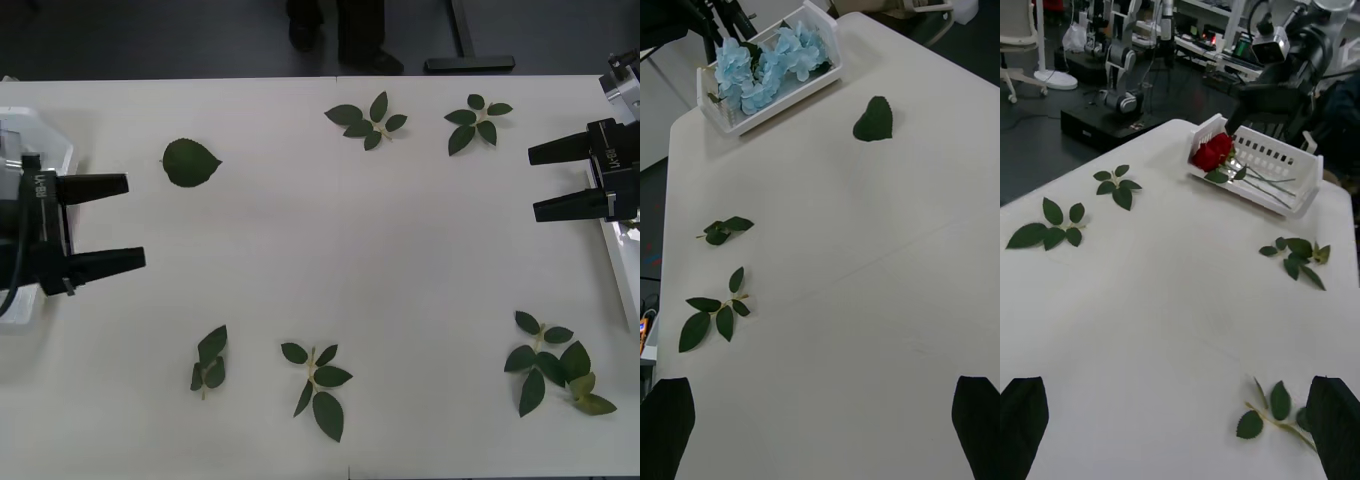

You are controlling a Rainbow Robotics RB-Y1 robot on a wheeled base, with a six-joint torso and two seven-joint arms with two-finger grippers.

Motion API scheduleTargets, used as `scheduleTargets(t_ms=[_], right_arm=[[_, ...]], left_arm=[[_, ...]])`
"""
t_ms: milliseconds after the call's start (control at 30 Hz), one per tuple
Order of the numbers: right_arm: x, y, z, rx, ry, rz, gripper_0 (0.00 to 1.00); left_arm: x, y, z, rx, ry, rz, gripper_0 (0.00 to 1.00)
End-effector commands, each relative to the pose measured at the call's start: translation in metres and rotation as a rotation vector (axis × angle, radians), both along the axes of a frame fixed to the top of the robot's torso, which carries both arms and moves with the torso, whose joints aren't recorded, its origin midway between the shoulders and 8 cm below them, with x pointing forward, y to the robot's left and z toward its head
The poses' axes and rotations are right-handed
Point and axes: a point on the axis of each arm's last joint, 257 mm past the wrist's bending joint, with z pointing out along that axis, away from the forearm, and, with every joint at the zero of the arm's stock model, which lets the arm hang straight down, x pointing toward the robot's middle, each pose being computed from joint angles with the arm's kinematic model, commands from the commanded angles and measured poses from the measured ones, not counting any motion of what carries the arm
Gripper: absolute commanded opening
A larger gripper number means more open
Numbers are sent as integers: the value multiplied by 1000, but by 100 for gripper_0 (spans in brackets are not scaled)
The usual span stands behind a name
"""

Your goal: Place the red flowers into the right box and the blue flowers into the left box. If a person shows an open palm, hand one flower to the person first, then continue sorting.

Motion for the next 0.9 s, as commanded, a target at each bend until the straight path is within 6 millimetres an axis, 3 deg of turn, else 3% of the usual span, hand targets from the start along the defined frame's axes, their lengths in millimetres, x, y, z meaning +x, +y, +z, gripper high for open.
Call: scheduleTargets(t_ms=[33, 467, 900], right_arm=[[-3, -11, 4, -50, -25, 1, 100], [-3, -11, 4, -50, -25, 1, 100], [-3, -11, 4, -50, -25, 1, 100]], left_arm=[[-5, 14, 5, -29, 205, -50, 100], [-4, -3, 35, -199, 274, -92, 100], [-2, -3, 35, -218, 275, -85, 100]])
